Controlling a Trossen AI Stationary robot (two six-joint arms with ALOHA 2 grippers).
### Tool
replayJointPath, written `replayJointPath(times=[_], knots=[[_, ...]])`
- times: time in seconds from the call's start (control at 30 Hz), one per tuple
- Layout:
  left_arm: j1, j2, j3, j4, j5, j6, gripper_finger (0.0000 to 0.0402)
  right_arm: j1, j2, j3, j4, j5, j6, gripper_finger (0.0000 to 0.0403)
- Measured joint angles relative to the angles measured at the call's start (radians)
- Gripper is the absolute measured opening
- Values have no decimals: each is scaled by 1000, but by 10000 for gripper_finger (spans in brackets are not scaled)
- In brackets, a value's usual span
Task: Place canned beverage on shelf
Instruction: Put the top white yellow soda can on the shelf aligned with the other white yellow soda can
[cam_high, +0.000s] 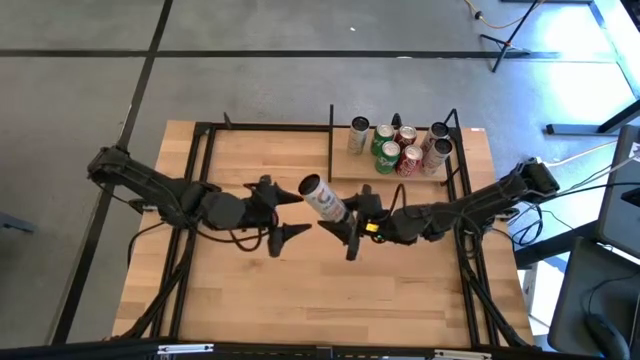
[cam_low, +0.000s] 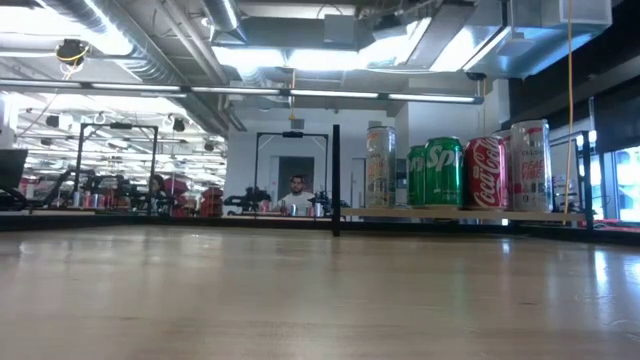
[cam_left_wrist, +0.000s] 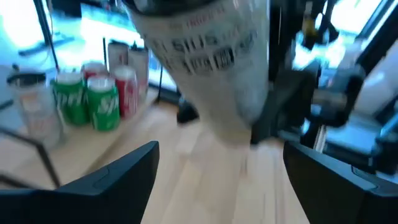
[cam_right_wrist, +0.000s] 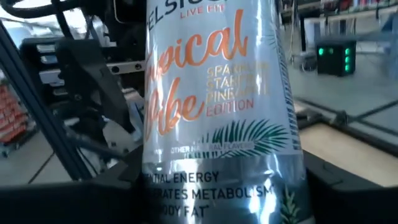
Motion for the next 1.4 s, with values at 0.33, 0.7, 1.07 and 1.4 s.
replayJointPath(times=[0.33, 0.7, 1.07, 1.4], knots=[[92, 23, 1, 297, 112, 28, 318, 0, 51, 2, 218, 2, -140, 232], [127, 90, 1, 418, 185, 19, 318, -21, 111, 117, 209, 38, -273, 232], [127, 88, 1, 462, 184, 58, 228, -38, 120, 136, 197, 15, -287, 287], [149, -69, 38, 38, 197, 54, 224, 5, -20, 137, -257, 21, -158, 387]])
